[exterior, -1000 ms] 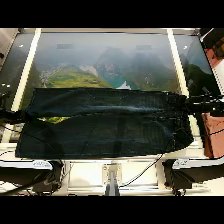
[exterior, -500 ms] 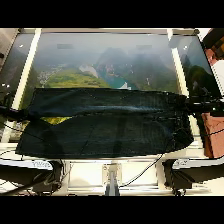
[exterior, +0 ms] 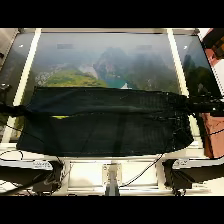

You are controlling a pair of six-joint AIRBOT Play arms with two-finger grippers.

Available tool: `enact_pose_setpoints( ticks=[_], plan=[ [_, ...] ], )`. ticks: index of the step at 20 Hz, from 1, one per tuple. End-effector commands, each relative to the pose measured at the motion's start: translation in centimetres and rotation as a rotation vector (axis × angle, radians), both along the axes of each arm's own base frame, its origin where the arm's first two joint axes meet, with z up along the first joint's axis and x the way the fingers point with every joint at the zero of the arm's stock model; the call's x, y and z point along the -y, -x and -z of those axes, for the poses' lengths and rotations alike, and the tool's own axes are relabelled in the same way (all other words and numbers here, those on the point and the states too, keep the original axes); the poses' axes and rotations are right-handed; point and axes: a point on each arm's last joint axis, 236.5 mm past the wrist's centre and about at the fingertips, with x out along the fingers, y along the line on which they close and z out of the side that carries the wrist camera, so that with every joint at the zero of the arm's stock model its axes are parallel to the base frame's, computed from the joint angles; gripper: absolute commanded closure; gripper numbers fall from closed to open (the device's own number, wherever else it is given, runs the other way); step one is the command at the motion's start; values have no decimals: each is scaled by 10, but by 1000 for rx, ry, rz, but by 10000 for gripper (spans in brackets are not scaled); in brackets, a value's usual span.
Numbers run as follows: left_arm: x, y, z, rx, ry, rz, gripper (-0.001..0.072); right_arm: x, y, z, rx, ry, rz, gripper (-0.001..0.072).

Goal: Fold the clothes and pants, and hang the long-sleeved shirts on hangers.

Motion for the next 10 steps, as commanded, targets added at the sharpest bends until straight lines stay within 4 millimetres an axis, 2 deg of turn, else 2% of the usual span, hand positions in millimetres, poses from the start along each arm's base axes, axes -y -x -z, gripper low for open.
enact_pose_setpoints(
  ticks=[1, 7, 10],
  plan=[
    [-33, -34, -33, 156, -112, -150, 681, -1, -17, -8, 53, -24, 52, 673],
    [-45, -45, -26, 184, -105, -303, 681, 12, -40, -13, 122, -8, 146, 673],
    [-38, -46, -14, 158, -67, -338, 680, 18, -52, -17, 160, -7, 201, 674]
  ],
)
